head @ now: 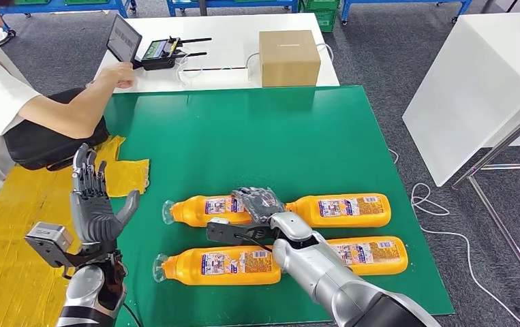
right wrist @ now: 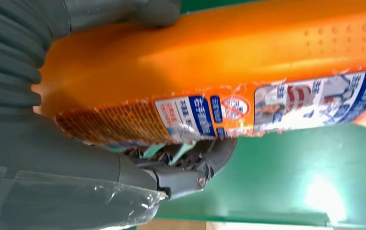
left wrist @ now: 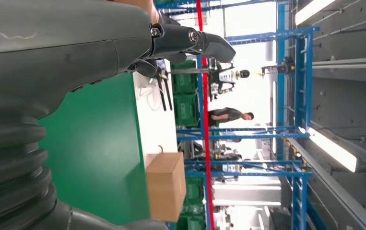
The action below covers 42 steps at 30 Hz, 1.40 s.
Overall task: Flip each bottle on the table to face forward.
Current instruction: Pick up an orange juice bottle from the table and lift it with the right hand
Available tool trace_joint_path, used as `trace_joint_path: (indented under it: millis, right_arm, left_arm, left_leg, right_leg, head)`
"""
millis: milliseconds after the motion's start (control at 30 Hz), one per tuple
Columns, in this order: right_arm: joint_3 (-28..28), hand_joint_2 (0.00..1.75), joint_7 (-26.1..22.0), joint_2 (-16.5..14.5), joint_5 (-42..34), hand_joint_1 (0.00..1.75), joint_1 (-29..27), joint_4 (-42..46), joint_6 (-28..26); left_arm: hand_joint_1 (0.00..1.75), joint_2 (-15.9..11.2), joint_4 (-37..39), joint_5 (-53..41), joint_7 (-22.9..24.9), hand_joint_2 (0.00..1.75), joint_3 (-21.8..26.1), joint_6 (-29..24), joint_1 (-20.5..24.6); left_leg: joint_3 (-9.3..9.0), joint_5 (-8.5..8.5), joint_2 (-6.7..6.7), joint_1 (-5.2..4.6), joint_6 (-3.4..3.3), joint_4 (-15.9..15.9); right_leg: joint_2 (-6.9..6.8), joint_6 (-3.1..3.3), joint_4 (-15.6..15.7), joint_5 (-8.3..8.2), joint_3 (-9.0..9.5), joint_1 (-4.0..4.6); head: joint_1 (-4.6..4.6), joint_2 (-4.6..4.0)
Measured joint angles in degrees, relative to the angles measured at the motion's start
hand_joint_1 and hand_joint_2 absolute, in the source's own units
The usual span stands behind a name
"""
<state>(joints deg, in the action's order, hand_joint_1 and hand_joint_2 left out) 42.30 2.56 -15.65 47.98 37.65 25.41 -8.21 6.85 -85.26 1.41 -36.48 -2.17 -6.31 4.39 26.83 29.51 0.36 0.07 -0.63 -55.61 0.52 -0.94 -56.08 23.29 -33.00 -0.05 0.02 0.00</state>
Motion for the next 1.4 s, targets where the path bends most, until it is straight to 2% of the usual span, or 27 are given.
trace_joint_path:
  millis: [567,667,767,900,1033,1133,1233,1333,1400]
  right_arm:
    - [-1.7,1.75,-2.9,0.0,0.8,1.75,-1.1,0.7,-8.6]
    - [-2.6,1.75,-7.4,0.1,-0.4,1.75,-2.4,2.4,-14.2]
    - [-4.5,1.75,-14.0,0.5,-2.6,1.75,-4.8,7.3,-23.2]
    - [-8.1,1.75,-22.2,1.3,-5.2,1.75,-9.1,16.6,-30.1]
    - [-13.6,1.75,-30.0,1.4,-7.9,1.75,-14.1,27.4,-30.8]
    - [-16.6,1.75,-32.6,1.4,-12.2,1.75,-17.3,34.7,-30.8]
    - [-18.8,1.75,-33.6,1.7,-19.3,1.75,-20.3,41.1,-30.7]
    - [-20.7,1.75,-34.9,2.6,-28.7,1.75,-23.9,47.1,-29.8]
    - [-21.9,1.75,-35.6,3.3,-31.6,1.75,-26.0,50.4,-28.9]
  left_arm:
    - [0.00,0.1,-1.5,0.4,-0.3,1.75,0.0,1.1,-0.7]
    - [0.00,0.1,-2.0,1.0,-0.9,1.75,0.0,2.1,-1.2]
    - [0.00,0.1,-3.0,1.8,-1.6,1.75,0.0,2.9,-2.0]
    - [0.00,0.1,-4.5,2.8,-2.5,1.75,0.0,3.2,-2.8]
    - [0.00,0.1,-6.3,3.5,-2.7,1.75,-0.2,3.8,-2.9]
    - [0.00,-0.3,-8.0,5.5,-2.6,1.75,-0.6,6.6,-2.9]
    - [0.00,-1.2,-10.1,8.0,-1.3,1.75,-0.7,11.3,-2.8]
    - [0.00,-3.4,-11.5,8.5,3.4,1.75,-1.0,18.2,-2.2]
    - [0.00,-5.1,-11.6,8.7,5.8,1.75,-1.2,21.8,-1.8]
  left_leg:
    - [0.03,0.00,0.00,0.00,0.00,0.0]
    - [0.03,0.00,0.00,0.00,0.00,0.0]
    - [0.02,0.00,-0.01,0.00,0.00,0.0]
    - [0.05,0.01,-0.04,0.00,-0.01,0.0]
    - [0.04,0.02,-0.05,0.00,-0.02,0.0]
    - [0.04,0.02,-0.08,-0.01,-0.02,0.0]
    - [0.01,0.02,-0.09,-0.01,-0.02,0.0]
    - [0.03,0.02,-0.18,-0.02,-0.02,0.0]
    - [0.05,0.03,-0.12,-0.01,-0.02,0.0]
  right_leg:
    - [0.00,0.00,0.0,0.00,-0.01,0.00]
    - [0.00,0.00,0.0,0.00,-0.02,0.01]
    - [0.00,0.00,0.0,0.00,-0.03,0.01]
    - [0.00,0.00,0.0,0.01,-0.03,0.01]
    - [-0.01,0.00,0.0,0.01,-0.03,0.00]
    - [-0.02,0.00,0.0,0.01,-0.03,0.00]
    - [-0.01,0.00,0.0,0.01,-0.03,0.01]
    - [-0.07,0.00,0.0,0.01,-0.03,0.01]
    - [-0.04,0.00,0.0,0.01,-0.04,0.01]
  head:
    - [0.00,0.00]
    - [0.01,0.00]
    - [0.00,0.00]
    - [0.01,0.00]
    - [0.01,0.00]
    - [0.01,0.00]
    - [0.00,0.00]
    - [0.01,0.00]
    - [0.01,0.00]
